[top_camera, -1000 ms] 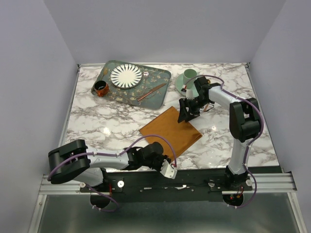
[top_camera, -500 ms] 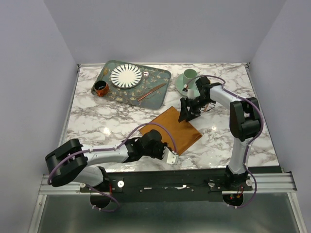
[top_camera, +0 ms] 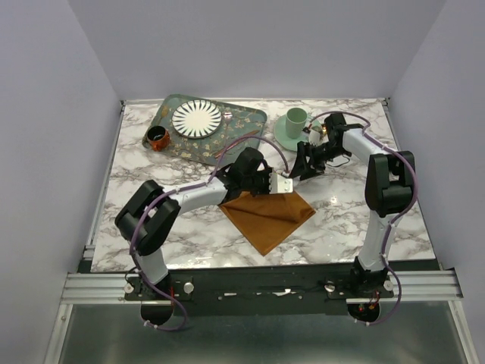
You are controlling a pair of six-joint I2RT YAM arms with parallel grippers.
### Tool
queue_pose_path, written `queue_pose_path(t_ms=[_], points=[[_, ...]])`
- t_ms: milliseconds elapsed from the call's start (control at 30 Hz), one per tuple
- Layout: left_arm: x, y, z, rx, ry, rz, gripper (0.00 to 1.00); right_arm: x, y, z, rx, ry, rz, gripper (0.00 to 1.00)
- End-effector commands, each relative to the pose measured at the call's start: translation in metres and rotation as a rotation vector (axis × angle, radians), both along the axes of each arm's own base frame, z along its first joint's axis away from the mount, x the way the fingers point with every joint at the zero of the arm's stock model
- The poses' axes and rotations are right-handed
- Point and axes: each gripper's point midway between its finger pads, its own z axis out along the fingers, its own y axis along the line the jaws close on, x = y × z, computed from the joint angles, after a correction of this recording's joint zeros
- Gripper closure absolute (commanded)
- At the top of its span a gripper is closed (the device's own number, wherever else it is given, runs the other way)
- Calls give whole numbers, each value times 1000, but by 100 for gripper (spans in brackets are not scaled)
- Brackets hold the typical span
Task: Fold the napkin into a case and place the utensils inside
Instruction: Fold the top corner of the square-folded napkin at the center of the board.
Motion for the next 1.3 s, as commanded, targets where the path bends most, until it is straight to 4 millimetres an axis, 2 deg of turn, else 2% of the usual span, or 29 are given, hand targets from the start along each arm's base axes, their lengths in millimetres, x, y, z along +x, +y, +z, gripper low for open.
queue_pose_path(t_ms=[0, 67, 100, 167, 200, 267, 533, 767, 1267], points=[[28, -7, -9, -17, 58, 11, 100, -3, 0, 5, 39, 13, 10, 30], [45, -7, -4, -31, 46, 41, 100, -5, 1, 6, 43, 14, 14, 30], [50, -7, -11, -25, 54, 54, 100, -6, 0, 6, 42, 13, 18, 31], [60, -9, -9, -35, 51, 75, 100, -9, 0, 5, 44, 16, 22, 31], [64, -7, -17, -26, 60, 88, 100, -10, -1, 5, 44, 16, 23, 31], [71, -7, -18, -30, 66, 105, 100, -12, 0, 3, 47, 23, 25, 31], [85, 2, -38, -11, 102, 168, 100, -16, -1, 0, 49, 30, 39, 31], [100, 3, -37, -30, 102, 227, 100, -17, -1, -2, 47, 35, 43, 32], [115, 10, -43, -16, 94, 283, 100, -19, -2, -6, 46, 51, 44, 35]])
